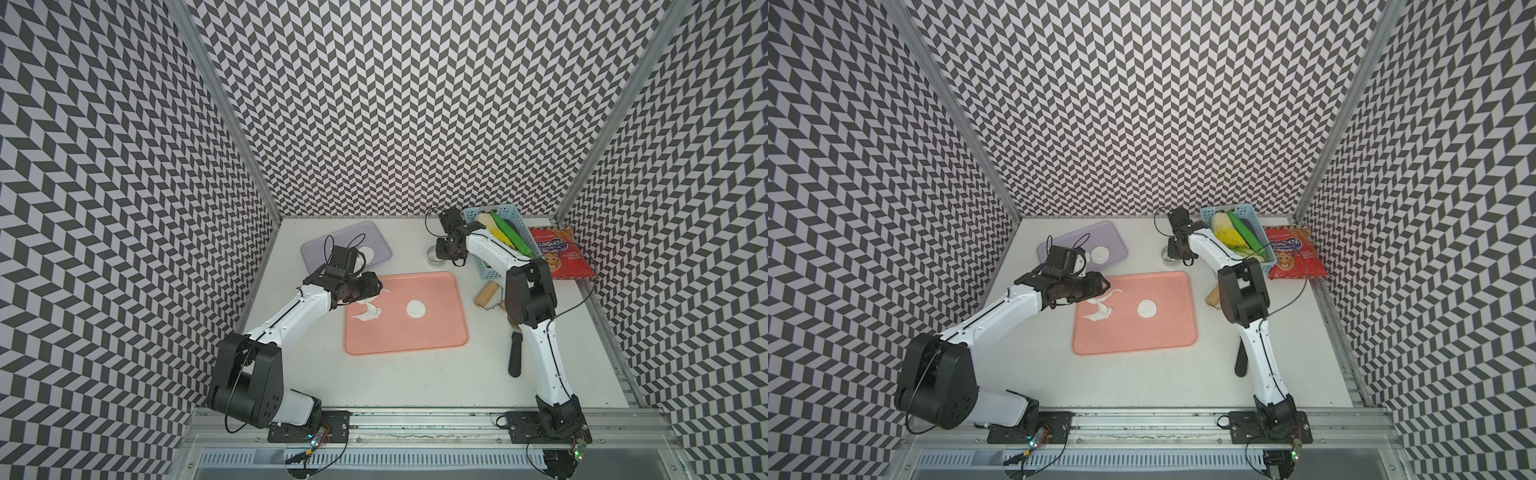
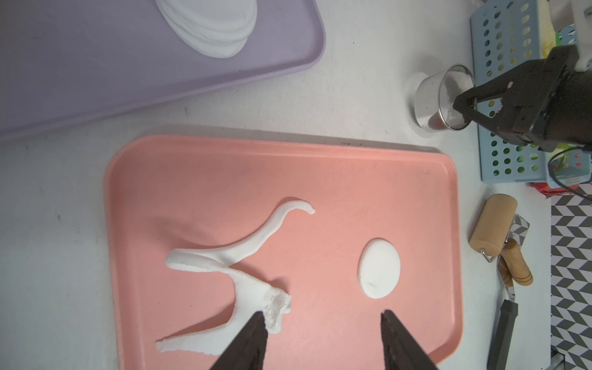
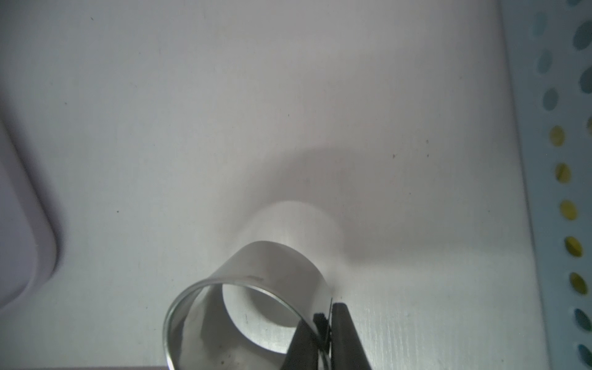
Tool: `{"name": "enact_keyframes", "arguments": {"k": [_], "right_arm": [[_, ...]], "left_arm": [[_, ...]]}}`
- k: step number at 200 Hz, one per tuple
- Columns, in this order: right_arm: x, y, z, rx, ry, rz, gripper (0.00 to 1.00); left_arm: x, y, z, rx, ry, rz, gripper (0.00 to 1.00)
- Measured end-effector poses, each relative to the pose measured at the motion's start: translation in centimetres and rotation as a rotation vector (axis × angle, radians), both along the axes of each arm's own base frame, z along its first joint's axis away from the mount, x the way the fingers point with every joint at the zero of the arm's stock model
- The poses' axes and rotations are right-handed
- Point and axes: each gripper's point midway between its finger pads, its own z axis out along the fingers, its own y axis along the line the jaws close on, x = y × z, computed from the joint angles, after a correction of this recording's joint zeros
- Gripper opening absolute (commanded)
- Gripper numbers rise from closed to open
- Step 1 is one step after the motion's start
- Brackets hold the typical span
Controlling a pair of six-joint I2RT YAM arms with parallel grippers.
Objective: Roll out the dumpling wrappers from the dough
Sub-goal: Place the dumpling mold at the center of the board.
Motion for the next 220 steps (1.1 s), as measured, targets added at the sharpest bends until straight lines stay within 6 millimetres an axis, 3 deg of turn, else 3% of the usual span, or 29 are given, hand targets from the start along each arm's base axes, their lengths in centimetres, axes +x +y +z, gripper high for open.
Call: {"name": "enact_keyframes", "arguments": {"k": [13,58,82,97,108,121,127,132,134,144,150,171,182,198,220], "right_arm": [[0.0,0.0,0.0,0.000,0.000,0.001,0.23],[0.2,0.0,0.7,0.001,-0.005,0.003,0.24],[0.0,-0.1,1.9,0.001,-0.025,0.010,0.25],[-1.0,-0.6,3.1,0.000,-0.035,0.015,0.27],[-2.2,-1.2,4.9,0.003,-0.057,0.018,0.31],[-3.6,-1.9,7.8,0.015,-0.110,0.020,0.45],[-4.2,-2.2,9.6,0.027,-0.151,0.021,0.60],[-4.7,-2.5,11.2,0.042,-0.188,0.016,0.93],[-4.9,-2.7,11.8,0.046,-0.205,0.011,0.98],[-5.7,-3.4,15.0,0.096,-0.296,-0.012,1.00],[-6.2,-4.0,16.8,0.139,-0.341,-0.034,1.00],[-7.5,-6.6,20.7,0.383,-0.449,-0.067,1.00],[-7.2,-8.7,20.7,0.479,-0.464,-0.100,1.00],[-6.9,-11.9,18.4,0.521,-0.425,-0.163,1.00],[-8.1,-11.7,15.7,0.542,-0.358,-0.171,1.00]], "left_arm": [[0.0,0.0,0.0,-0.001,0.000,-0.001,0.59],[0.0,-0.1,0.0,-0.003,0.001,-0.003,0.61],[0.1,0.0,0.0,0.003,-0.004,0.001,0.66],[0.3,0.3,0.2,0.013,-0.013,0.013,0.73],[0.7,0.5,0.3,0.024,-0.029,0.023,0.77],[1.2,0.7,0.7,0.036,-0.047,0.038,0.80],[1.4,0.8,1.0,0.039,-0.058,0.045,0.81],[1.7,0.9,1.3,0.043,-0.069,0.049,0.82],[1.7,0.9,1.4,0.043,-0.072,0.052,0.82],[2.3,0.9,2.2,0.047,-0.100,0.060,0.88],[2.7,1.0,2.7,0.051,-0.118,0.067,0.99],[3.7,1.4,3.9,0.059,-0.170,0.098,1.00],[3.9,1.7,4.4,0.065,-0.189,0.115,1.00],[4.3,2.0,5.3,0.064,-0.229,0.138,1.00],[4.3,2.2,6.8,0.033,-0.294,0.158,1.00]]}}
